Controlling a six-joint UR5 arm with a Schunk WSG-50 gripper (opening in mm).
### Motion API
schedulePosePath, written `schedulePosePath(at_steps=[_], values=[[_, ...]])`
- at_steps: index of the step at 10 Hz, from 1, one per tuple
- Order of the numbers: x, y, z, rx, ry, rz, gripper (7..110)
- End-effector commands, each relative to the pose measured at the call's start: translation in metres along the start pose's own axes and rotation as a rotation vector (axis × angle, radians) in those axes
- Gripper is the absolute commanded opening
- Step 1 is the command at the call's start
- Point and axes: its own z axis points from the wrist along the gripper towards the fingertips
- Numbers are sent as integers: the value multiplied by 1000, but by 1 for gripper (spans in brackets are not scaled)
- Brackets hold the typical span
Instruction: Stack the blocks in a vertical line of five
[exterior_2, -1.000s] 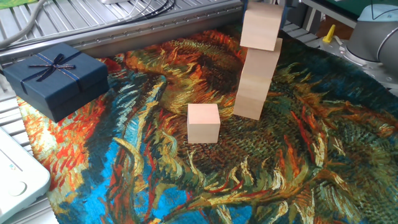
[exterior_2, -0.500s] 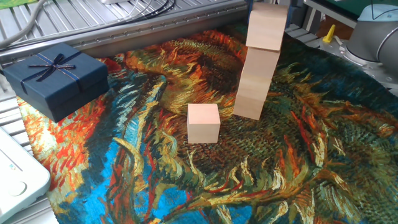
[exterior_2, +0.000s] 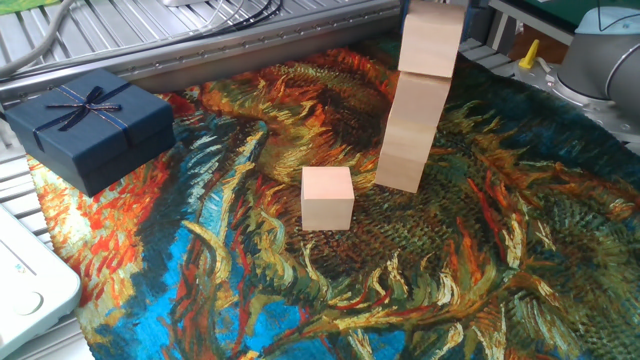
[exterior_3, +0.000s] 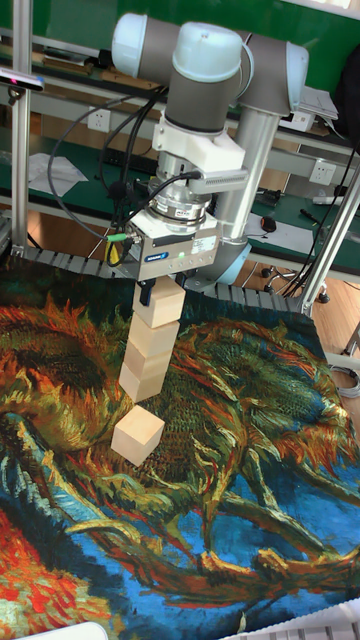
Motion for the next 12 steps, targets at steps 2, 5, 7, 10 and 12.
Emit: schedulePosePath(at_steps=[2, 5, 7, 10, 12], values=[[-4, 4, 1, -5, -13, 13, 7], [-8, -1, 2, 4, -16, 11, 7], [-11, -2, -1, 16, -32, 8, 7], [-9, -8, -2, 45, -29, -7, 7], [-10, -9, -2, 55, -32, -11, 7]])
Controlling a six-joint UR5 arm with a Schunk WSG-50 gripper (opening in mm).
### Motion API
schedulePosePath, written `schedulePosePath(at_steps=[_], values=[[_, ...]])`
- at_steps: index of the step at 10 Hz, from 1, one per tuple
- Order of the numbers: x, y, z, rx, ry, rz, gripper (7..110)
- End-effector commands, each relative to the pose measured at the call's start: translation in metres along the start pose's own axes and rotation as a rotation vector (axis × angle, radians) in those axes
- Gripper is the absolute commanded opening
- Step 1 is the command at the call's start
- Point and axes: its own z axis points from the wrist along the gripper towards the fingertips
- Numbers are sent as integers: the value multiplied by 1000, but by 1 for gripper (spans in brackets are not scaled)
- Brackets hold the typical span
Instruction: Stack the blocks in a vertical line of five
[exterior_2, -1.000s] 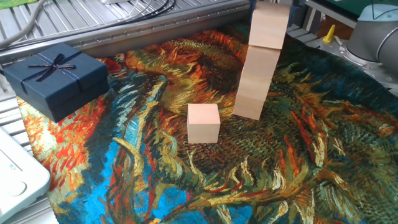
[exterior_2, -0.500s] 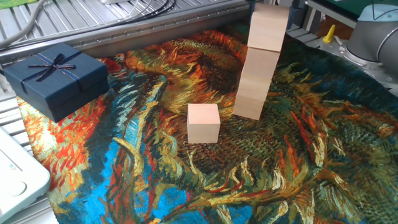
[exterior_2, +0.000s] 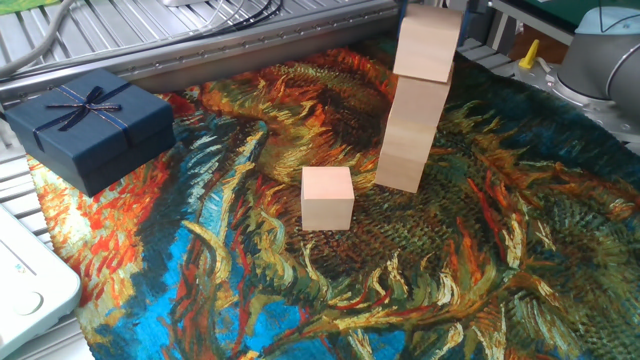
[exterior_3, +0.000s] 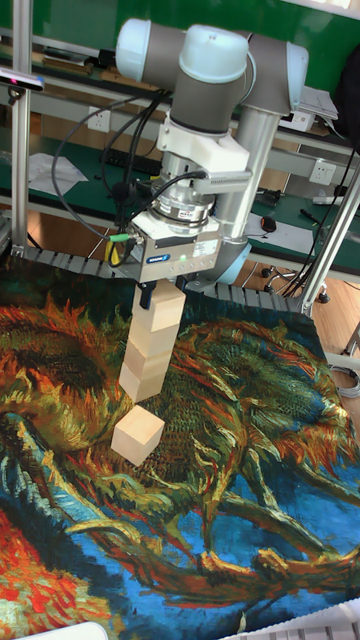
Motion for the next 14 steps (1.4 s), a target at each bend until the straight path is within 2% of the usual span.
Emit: schedulePosePath(at_steps=[1, 14], values=[[-2, 0, 0, 11, -9, -2, 7], [3, 12, 4, -1, 10, 20, 7]])
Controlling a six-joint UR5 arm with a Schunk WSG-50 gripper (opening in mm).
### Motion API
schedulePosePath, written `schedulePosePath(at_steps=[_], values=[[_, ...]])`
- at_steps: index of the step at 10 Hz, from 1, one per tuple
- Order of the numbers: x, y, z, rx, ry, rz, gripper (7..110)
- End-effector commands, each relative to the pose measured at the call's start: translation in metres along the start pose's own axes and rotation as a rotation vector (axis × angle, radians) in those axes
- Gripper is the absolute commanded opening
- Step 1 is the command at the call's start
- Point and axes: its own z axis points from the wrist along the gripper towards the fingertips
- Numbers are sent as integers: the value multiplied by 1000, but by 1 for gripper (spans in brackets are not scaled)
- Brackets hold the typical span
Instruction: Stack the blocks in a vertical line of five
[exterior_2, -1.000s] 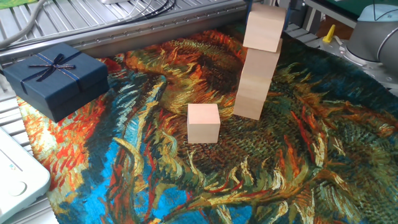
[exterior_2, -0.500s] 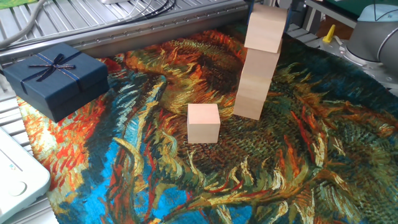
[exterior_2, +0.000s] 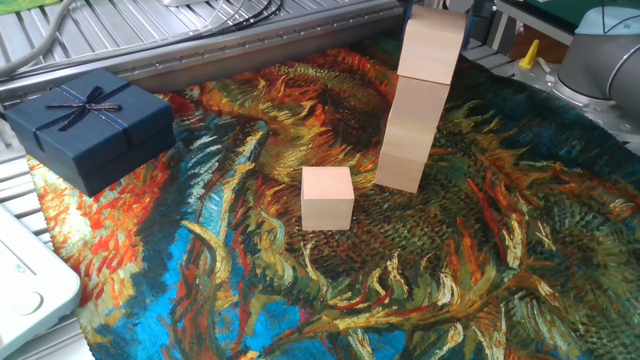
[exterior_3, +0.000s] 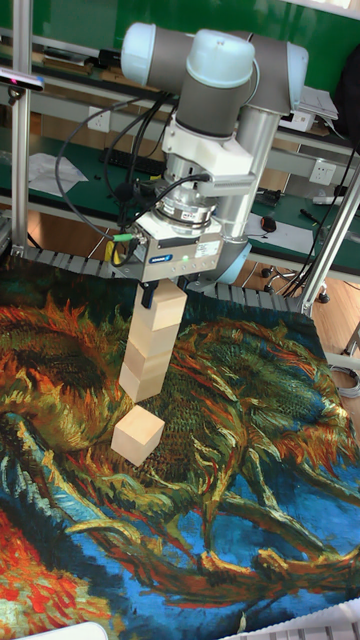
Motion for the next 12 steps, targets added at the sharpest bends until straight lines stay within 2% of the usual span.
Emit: schedulePosePath(at_steps=[1, 3, 12], values=[[-3, 3, 0, -4, -9, 5, 7], [-2, -1, 1, 9, -4, 5, 7], [-1, 3, 0, -6, -6, 11, 7]])
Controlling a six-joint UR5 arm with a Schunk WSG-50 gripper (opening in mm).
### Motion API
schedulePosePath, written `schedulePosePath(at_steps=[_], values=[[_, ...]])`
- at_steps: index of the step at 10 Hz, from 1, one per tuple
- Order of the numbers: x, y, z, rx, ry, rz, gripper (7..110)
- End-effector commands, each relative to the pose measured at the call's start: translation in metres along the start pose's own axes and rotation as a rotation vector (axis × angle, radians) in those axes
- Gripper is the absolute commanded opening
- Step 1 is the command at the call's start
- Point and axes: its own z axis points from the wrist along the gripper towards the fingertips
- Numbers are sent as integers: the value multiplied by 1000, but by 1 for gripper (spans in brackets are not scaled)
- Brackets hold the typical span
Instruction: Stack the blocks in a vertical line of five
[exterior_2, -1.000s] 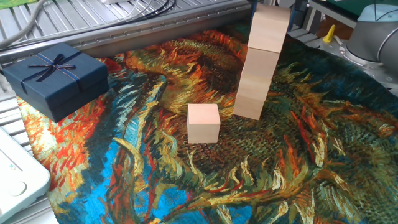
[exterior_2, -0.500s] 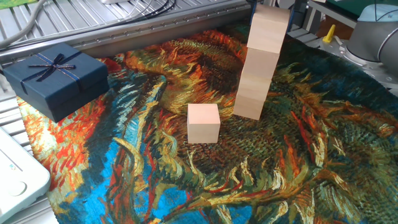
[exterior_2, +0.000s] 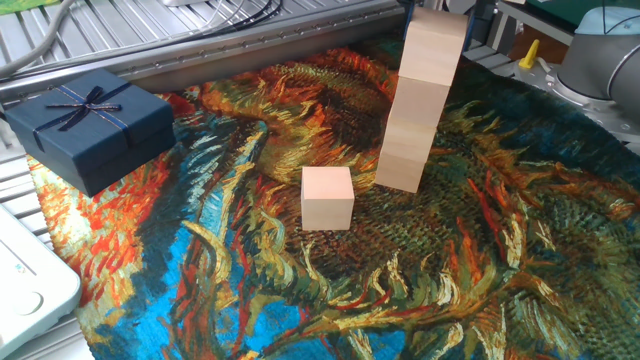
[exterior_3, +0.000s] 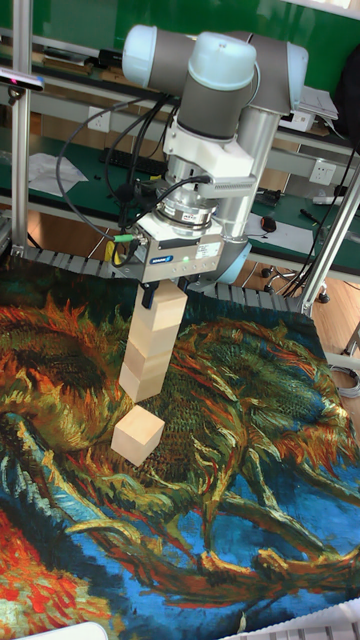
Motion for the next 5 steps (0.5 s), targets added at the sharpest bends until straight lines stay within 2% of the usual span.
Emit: schedulePosePath(at_steps=[1, 5], values=[[-2, 2, -1, -8, -9, 3, 7], [0, 1, -1, -5, -5, 3, 7]])
